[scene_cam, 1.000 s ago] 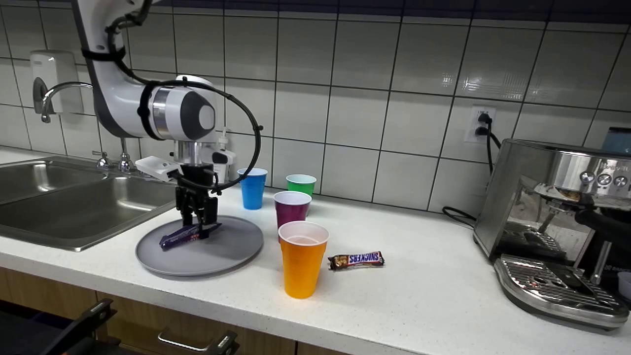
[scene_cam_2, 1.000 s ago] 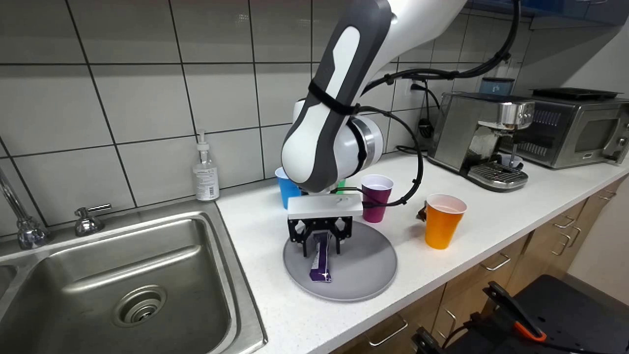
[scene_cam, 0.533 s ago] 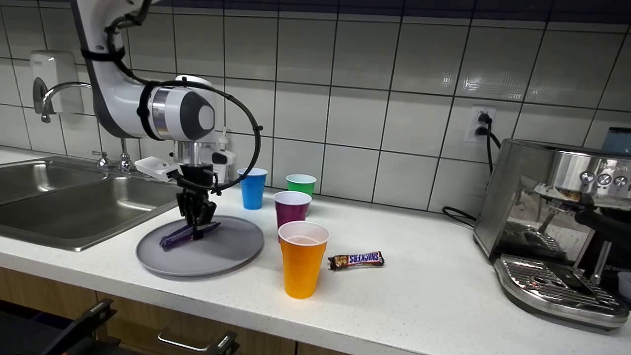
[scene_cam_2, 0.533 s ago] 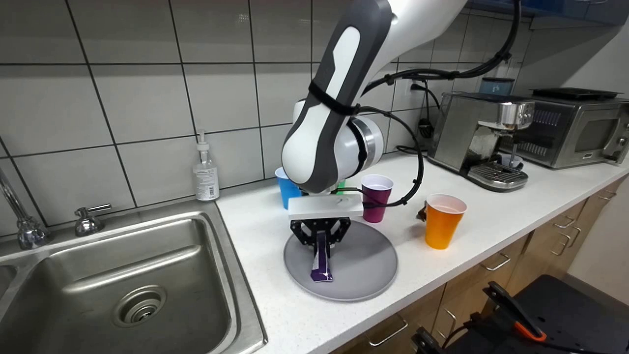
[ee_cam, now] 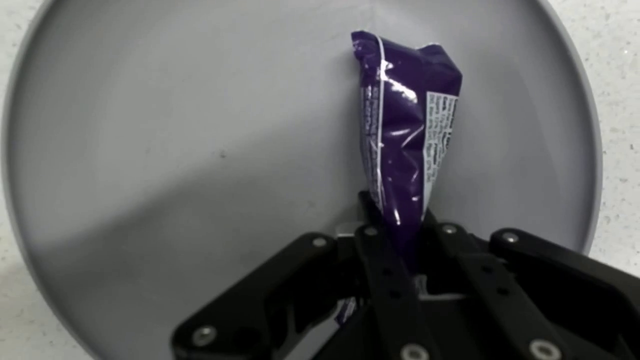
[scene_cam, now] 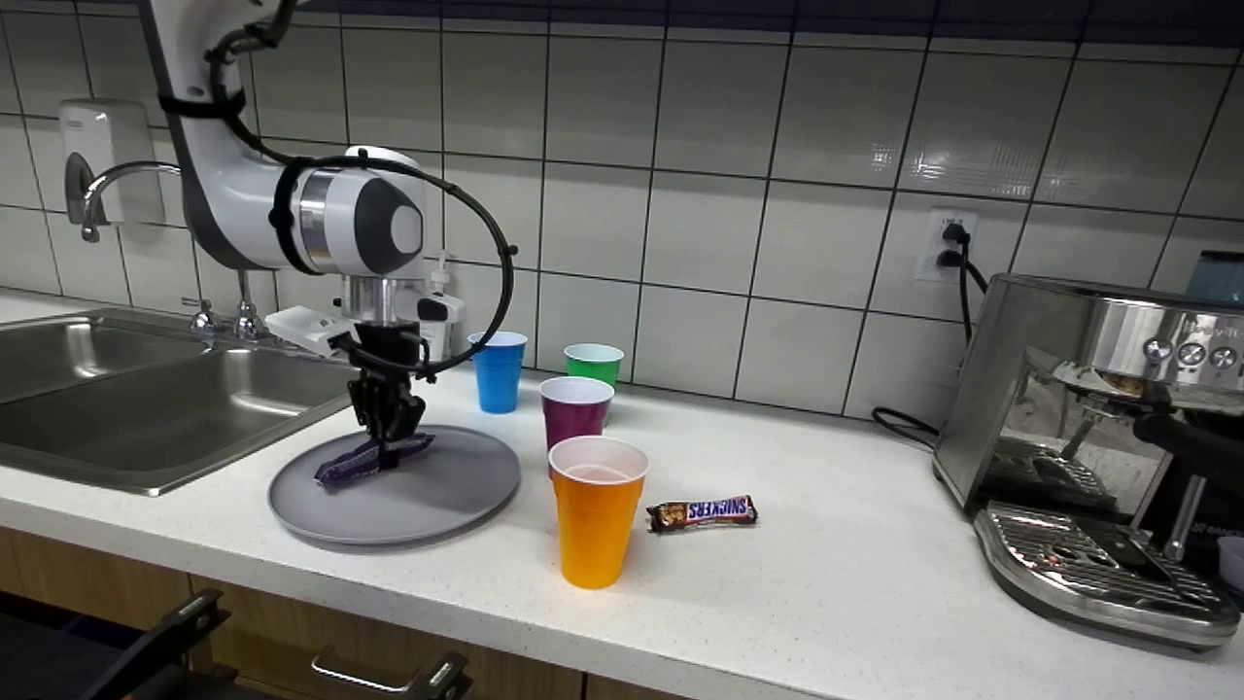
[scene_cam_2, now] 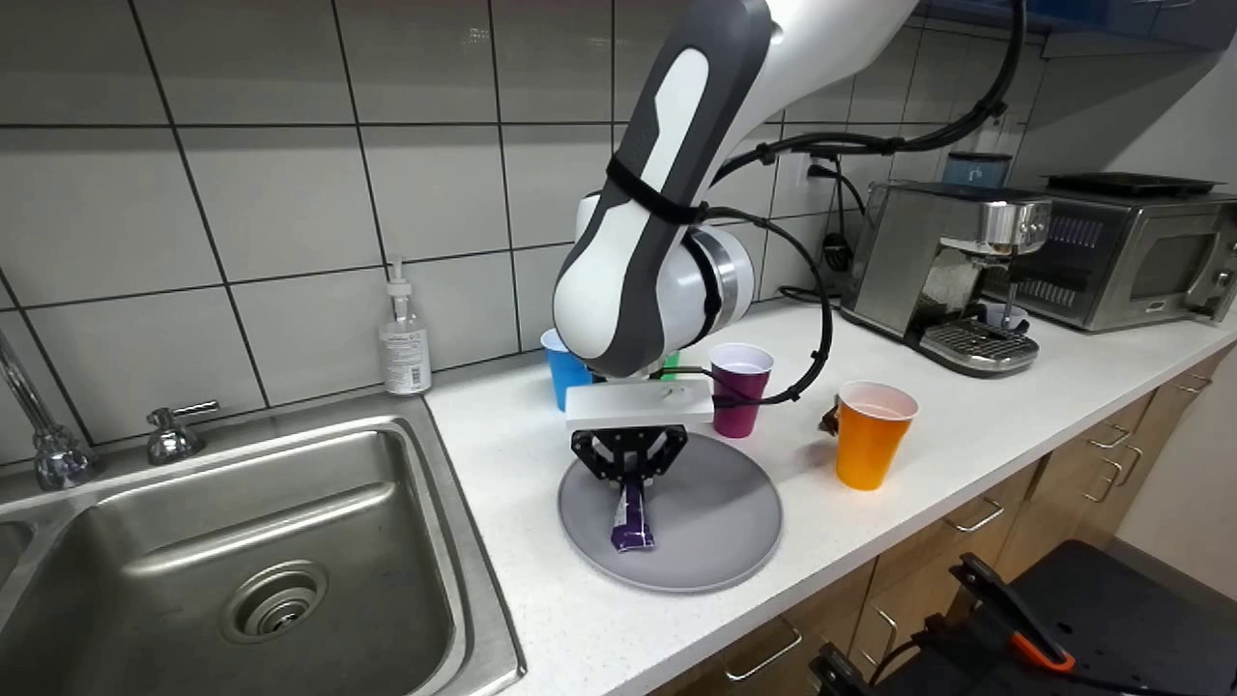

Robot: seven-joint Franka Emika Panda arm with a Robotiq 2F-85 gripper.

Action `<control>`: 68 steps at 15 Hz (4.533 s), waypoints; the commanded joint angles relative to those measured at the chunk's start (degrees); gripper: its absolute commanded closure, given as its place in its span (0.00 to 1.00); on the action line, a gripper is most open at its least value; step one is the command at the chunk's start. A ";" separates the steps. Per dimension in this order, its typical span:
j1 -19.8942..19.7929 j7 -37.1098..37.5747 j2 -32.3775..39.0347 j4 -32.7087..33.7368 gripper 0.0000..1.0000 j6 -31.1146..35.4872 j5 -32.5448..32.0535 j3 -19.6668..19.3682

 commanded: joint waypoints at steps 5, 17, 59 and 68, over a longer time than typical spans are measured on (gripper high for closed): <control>-0.33 -1.32 -5.99 -0.12 0.96 -3.70 1.47 0.14; -0.24 1.07 -1.37 10.34 0.96 -5.34 5.47 0.15; 2.75 3.77 6.28 24.22 0.00 -14.19 5.88 -2.25; 1.39 0.67 6.85 24.95 0.00 -13.45 4.87 -1.34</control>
